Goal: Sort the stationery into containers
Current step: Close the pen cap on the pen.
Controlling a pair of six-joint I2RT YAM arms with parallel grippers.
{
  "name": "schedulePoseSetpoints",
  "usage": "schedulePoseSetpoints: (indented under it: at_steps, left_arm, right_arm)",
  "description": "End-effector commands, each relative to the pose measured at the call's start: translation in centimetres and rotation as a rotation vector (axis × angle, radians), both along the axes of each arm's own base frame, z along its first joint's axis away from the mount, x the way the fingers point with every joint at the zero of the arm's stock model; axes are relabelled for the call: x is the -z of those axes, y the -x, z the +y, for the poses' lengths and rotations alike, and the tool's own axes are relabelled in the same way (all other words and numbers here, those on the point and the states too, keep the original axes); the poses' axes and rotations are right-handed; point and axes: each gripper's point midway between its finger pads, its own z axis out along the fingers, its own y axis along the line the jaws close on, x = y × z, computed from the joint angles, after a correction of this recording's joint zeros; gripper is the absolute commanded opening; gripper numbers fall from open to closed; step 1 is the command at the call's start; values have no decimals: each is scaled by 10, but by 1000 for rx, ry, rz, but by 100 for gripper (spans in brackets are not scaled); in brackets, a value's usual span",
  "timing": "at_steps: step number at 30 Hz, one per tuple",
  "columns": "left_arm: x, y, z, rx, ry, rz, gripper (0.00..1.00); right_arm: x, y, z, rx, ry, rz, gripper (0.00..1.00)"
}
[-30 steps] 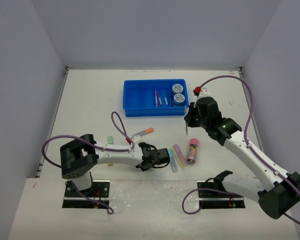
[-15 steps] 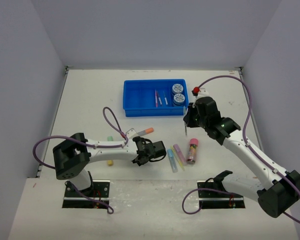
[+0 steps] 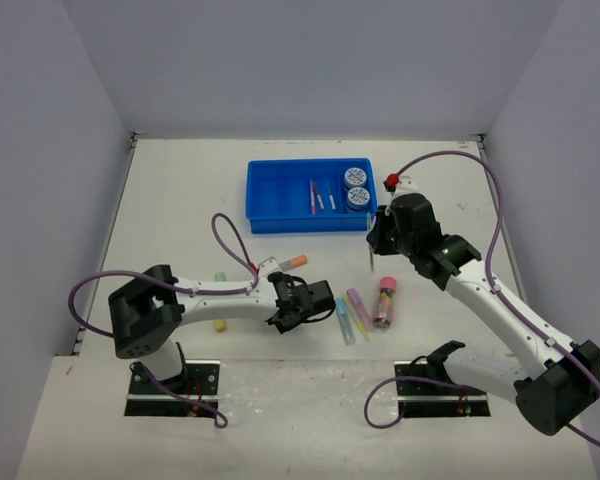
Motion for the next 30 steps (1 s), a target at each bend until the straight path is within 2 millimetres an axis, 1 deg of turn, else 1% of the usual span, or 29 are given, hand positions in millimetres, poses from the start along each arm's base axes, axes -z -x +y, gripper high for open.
schedulePoseSetpoints:
  at_steps: [1,3,4,8,11,17,22,25,29,30]
  left_arm:
    - [-9,3,-23,29,30,47,41]
    - [-10,6,-31,52,17,74,40]
    - [-10,8,-32,54,12,77,40]
    - [-11,14,-31,49,11,89,39]
    - [-12,20,-30,47,29,96,34]
    - [-5,26,-28,46,25,105,34]
    - [-3,20,-30,44,18,76,38]
    - [-6,16,-27,36,14,50,42]
    - [-5,14,-22,24,4,42,46]
    - [-4,14,-20,20,1,45,49]
  right_arm:
    - [-4,-8,3,-9,1,-30,0]
    - [-4,-8,2,-8,3,-29,0]
    - [-4,-8,2,-9,3,-29,0]
    - [-3,-8,4,-14,2,-25,0]
    - [-2,-8,4,-16,2,-21,0]
    - [-1,-7,6,-30,2,-15,0]
    - [-1,-6,8,-40,-1,-15,0]
    - [-1,-6,8,-44,-2,-13,0]
    - [-1,-5,8,-46,-2,-15,0]
    - [-1,-5,8,-46,-3,-14,0]
